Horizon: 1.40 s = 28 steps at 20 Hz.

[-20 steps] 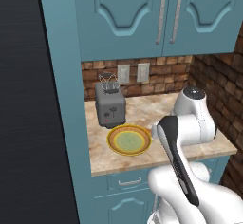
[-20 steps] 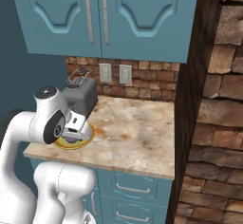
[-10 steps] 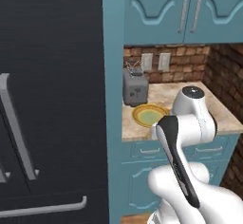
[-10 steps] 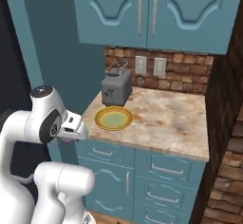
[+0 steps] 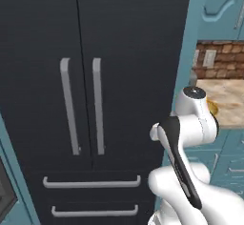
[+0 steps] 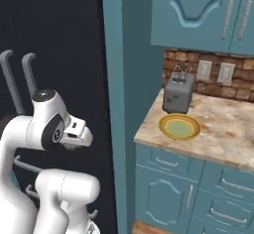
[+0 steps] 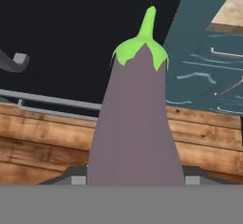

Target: Place the eggplant on the rack of the oven.

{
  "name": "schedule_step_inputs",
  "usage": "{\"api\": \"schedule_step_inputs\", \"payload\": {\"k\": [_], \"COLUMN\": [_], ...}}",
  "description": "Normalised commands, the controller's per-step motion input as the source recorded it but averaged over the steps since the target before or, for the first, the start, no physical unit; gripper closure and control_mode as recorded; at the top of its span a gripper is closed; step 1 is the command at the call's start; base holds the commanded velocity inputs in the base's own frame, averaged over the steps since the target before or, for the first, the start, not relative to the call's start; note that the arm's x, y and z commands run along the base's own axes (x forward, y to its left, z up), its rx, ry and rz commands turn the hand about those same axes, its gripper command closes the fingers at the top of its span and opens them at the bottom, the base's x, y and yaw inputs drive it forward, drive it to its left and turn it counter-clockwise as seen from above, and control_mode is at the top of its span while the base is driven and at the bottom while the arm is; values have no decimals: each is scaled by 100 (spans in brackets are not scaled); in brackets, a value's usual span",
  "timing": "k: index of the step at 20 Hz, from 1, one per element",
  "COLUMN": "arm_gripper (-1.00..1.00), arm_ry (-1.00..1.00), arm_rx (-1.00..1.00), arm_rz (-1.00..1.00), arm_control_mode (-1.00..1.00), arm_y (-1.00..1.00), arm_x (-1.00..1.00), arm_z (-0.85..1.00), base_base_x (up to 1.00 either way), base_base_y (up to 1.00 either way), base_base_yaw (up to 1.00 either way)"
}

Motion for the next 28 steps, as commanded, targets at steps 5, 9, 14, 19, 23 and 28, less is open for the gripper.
{"api": "schedule_step_inputs", "payload": {"k": [5, 9, 14, 19, 23, 28], "arm_gripper": [100, 100, 100, 100, 100, 100], "arm_ry": [0, 0, 0, 0, 0, 0], "arm_rx": [0, 0, 0, 0, 0, 0], "arm_rz": [0, 0, 0, 0, 0, 0], "arm_control_mode": [100, 100, 100, 100, 100, 100], "arm_y": [0, 0, 0, 0, 0, 0], "arm_x": [0, 0, 0, 0, 0, 0], "arm_z": [0, 0, 0, 0, 0, 0], "base_base_x": [-13, 0, 0, 1, 31, 45], "base_base_y": [100, 100, 100, 84, 15, 0], "base_base_yaw": [11, 0, 0, 0, 4, 2]}}
